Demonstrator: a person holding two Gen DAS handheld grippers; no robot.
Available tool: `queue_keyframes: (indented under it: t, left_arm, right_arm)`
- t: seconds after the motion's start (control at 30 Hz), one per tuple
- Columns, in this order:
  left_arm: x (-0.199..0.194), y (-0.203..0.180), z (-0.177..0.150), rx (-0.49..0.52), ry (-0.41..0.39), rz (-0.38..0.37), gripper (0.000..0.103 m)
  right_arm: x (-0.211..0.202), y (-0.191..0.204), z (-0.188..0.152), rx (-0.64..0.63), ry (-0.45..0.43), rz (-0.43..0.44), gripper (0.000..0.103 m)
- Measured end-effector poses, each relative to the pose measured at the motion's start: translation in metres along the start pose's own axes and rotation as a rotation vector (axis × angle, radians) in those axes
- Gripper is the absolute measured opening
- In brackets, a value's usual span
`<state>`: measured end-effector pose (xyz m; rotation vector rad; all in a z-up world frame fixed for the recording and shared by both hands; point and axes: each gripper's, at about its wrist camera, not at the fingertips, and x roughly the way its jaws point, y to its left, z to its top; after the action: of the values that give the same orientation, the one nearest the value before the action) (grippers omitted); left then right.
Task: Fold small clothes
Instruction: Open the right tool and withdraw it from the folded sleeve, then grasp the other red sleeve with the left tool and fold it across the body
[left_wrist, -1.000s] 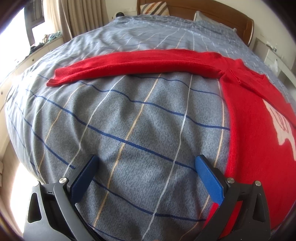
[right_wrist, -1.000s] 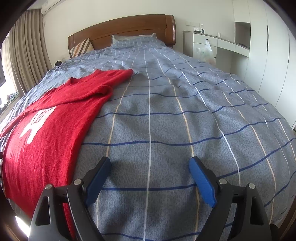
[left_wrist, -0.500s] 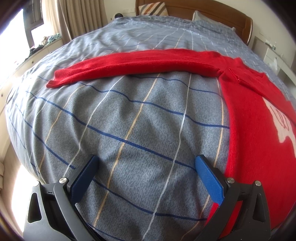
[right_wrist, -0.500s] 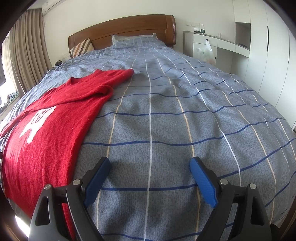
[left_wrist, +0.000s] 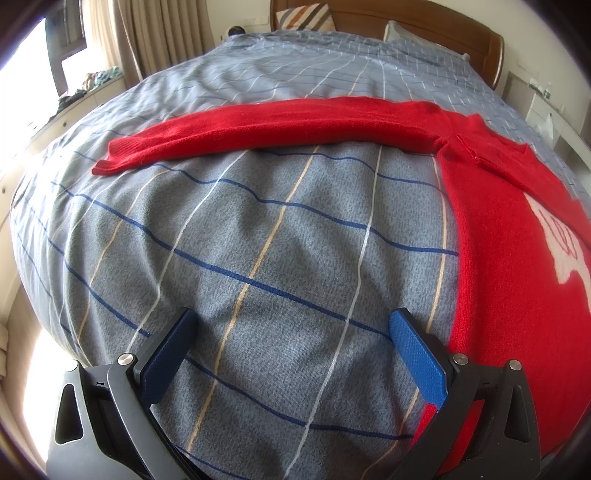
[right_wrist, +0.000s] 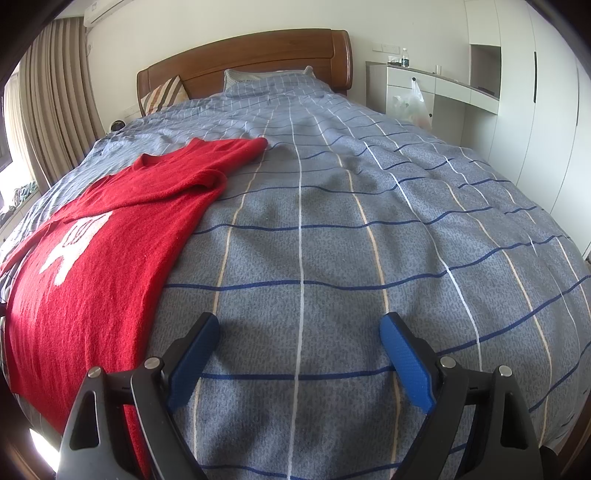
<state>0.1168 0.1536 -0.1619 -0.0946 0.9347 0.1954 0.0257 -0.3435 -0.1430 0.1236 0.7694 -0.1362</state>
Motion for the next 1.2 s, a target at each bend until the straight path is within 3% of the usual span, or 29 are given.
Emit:
queue_keyframes:
  t: [0.3, 0.43, 0.57, 0.67, 0.83, 1.0, 1.1, 1.13, 1.17, 1.2]
  left_arm:
    - [-0.011, 0.002, 0.009, 0.022, 0.024, -0.019, 0.102]
    - [-0.039, 0.015, 0.027, 0.019, -0.019, -0.079, 0.102]
    - [-0.050, 0.057, 0.050, -0.062, -0.026, -0.152, 0.102]
    - [-0.038, 0.101, 0.069, -0.157, -0.004, -0.167, 0.102]
    - [-0.001, 0.167, 0.101, -0.307, 0.019, -0.122, 0.102]
    - [0.040, 0.185, 0.119, -0.363, 0.073, -0.087, 0.100]
    - [0.056, 0.179, 0.125, -0.351, 0.098, -0.065, 0.074]
    - [0.059, 0.177, 0.127, -0.338, 0.094, -0.041, 0.058]
    - [0.059, 0.174, 0.128, -0.318, 0.084, -0.008, 0.027]
    - [0.058, 0.171, 0.130, -0.300, 0.077, 0.015, 0.015]
  right_arm:
    - [-0.003, 0.000, 0.000, 0.012, -0.007, 0.009, 0.089]
    - [-0.005, -0.002, 0.001, 0.024, -0.008, 0.019, 0.089]
    - [-0.004, -0.001, 0.001, 0.019, -0.007, 0.014, 0.089]
    - [-0.003, -0.001, 0.002, 0.020, -0.009, 0.012, 0.089]
    - [-0.002, 0.001, 0.001, 0.010, -0.008, -0.001, 0.089]
    - [-0.001, 0.002, 0.000, -0.001, -0.007, -0.013, 0.089]
    - [-0.001, 0.003, 0.000, -0.004, -0.007, -0.015, 0.089]
    - [-0.001, 0.003, 0.000, -0.004, -0.007, -0.015, 0.089]
    - [-0.001, 0.003, 0.000, -0.004, -0.007, -0.015, 0.089]
    - [-0.001, 0.003, 0.000, -0.003, -0.007, -0.015, 0.089]
